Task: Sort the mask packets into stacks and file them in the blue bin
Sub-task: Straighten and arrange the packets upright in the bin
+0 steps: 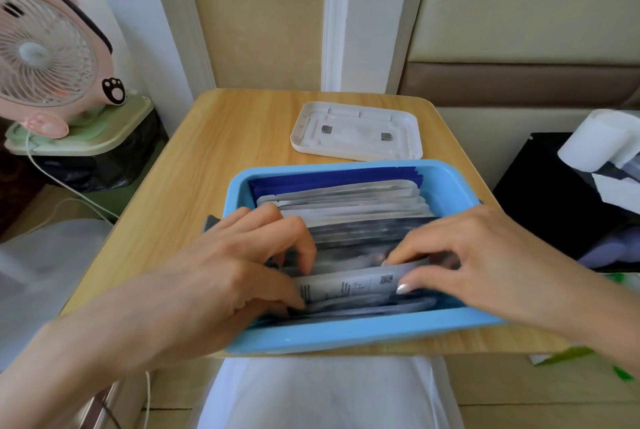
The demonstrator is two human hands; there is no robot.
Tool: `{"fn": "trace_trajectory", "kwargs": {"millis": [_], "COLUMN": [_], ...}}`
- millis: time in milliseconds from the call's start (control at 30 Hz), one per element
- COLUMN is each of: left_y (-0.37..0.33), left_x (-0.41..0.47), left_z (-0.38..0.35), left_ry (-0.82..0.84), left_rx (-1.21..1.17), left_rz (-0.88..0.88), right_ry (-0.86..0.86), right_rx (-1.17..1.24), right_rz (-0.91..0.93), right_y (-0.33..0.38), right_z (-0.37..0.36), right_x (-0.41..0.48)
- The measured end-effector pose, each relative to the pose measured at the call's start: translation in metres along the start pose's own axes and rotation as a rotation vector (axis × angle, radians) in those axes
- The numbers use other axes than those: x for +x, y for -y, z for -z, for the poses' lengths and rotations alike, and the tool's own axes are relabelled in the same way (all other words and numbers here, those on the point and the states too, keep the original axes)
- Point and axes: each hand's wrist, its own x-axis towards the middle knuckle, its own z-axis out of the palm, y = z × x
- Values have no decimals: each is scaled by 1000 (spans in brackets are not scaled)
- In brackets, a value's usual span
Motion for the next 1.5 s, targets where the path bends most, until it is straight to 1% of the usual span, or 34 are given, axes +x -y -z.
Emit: {"fn": "trace_trajectory", "kwargs": {"millis": [67, 100, 167, 233, 300, 367, 467, 600, 733, 767, 833, 900, 1000, 1167, 1333, 1433, 1500], "left_y": [-1, -2, -3, -4, -3, -2, 1, 1, -1, -1, 0, 3, 8, 10, 10, 11, 12], "left_x": [1, 1, 1, 0, -1, -1, 0, 2, 10, 11, 12, 10, 7, 8, 9, 11, 13], "left_z": [-1, -1, 0, 1, 2, -1, -5, -8, -9, -9, -9, -9, -10, -9, -10, -8, -6], "left_ry": [19, 26, 34, 22, 9, -12, -38, -100, -175, -164, -98, -10, 40, 47, 49, 94, 111], "left_rx": [15, 20, 16, 16, -3, -33, -106, -167, -195, -174, -52, 11, -66, -107, -36, -67, -77], "left_rz": [-3, 1, 15, 34, 72, 111, 171, 242, 304, 279, 215, 209, 246, 255, 211, 173, 155], "right_ry": [-44, -59, -109, -184, -342, -474, -557, -659, -724, -739, -764, -782, -807, -822, -894, -947, -948], "right_rx": [-274, -344, -383, -238, -3, 136, 282, 682, 862, 859, 783, 707, 658, 708, 688, 707, 729], "right_rz": [76, 108, 180, 188, 148, 117, 44, -18, -15, 2, 37, 64, 96, 82, 85, 97, 105], "right_y": [4, 5, 6, 5, -1, -8, -23, -33, -27, -24, -22, -21, -23, -25, -27, -26, -25], "right_z": [-7, -11, -15, -10, 4, 19, 28, 28, 18, 15, 9, 6, 5, 7, 5, 5, 5], "right_x": [3, 5, 8, 9, 8, 6, 2, -2, -4, -5, -7, -8, -8, -7, -7, -7, -6]}}
